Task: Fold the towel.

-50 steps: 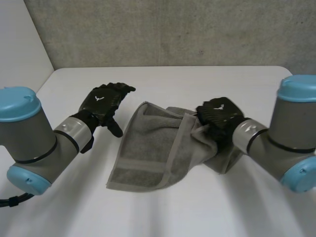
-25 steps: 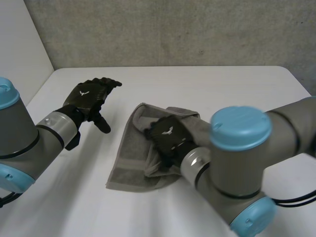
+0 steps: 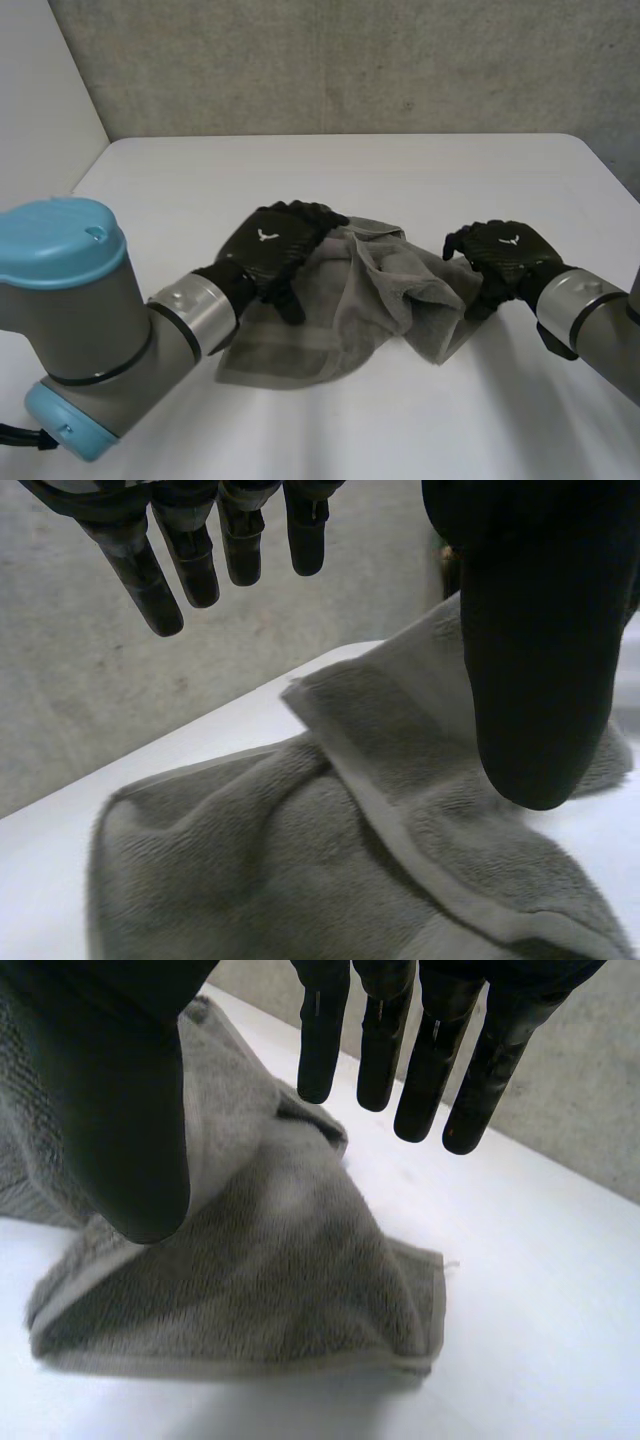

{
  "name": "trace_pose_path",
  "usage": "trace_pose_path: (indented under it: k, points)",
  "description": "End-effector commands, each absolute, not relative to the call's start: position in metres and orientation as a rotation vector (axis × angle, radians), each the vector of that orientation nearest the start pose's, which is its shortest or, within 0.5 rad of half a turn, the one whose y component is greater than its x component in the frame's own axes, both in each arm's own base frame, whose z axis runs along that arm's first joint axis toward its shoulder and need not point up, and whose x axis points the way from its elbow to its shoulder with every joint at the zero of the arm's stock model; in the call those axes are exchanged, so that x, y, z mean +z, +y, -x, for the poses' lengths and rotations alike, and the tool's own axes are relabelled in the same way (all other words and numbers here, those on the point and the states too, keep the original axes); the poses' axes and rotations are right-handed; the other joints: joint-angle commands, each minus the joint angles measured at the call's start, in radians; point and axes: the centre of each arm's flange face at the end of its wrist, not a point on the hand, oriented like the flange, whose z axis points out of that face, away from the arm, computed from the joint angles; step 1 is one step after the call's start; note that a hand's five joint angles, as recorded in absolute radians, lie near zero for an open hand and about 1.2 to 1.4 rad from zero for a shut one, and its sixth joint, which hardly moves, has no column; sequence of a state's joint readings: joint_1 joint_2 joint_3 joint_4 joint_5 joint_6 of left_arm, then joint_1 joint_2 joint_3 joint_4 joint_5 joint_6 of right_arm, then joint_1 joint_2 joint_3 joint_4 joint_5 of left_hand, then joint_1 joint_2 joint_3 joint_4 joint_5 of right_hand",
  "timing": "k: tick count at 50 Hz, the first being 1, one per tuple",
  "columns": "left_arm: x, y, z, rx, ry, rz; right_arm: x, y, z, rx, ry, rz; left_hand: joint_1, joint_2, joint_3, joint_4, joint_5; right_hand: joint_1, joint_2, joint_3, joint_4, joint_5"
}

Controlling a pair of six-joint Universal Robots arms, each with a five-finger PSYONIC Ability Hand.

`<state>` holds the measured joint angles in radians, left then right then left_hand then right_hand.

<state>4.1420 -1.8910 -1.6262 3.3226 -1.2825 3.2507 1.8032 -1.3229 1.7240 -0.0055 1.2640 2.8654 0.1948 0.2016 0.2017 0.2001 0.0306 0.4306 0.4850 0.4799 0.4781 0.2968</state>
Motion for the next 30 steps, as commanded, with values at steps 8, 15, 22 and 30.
trace_pose_path:
  k: [8,15,22,30]
  points:
    - [0.191,-0.204,0.365,1.598,-1.773,1.07,0.195,-0.257,-0.205,-1.598,2.301,0.792,0.039,0.032,0.032,0.034,0.029,0.101,0.046,0.051,0.053,0.06]
    - [0.183,-0.21,0.385,1.593,-1.737,1.086,0.193,-0.264,-0.192,-1.613,2.339,0.754,0.101,0.094,0.094,0.096,0.091,0.101,0.046,0.051,0.053,0.06]
    - [0.168,-0.209,0.402,1.57,-1.72,1.112,0.186,-0.269,-0.18,-1.615,2.379,0.772,0.54,0.533,0.533,0.534,0.529,0.101,0.046,0.051,0.053,0.06]
    - [0.17,-0.215,0.406,1.589,-1.713,1.106,0.183,-0.272,-0.178,-1.613,2.385,0.772,1.201,1.194,1.194,1.196,1.191,0.095,0.04,0.045,0.047,0.054]
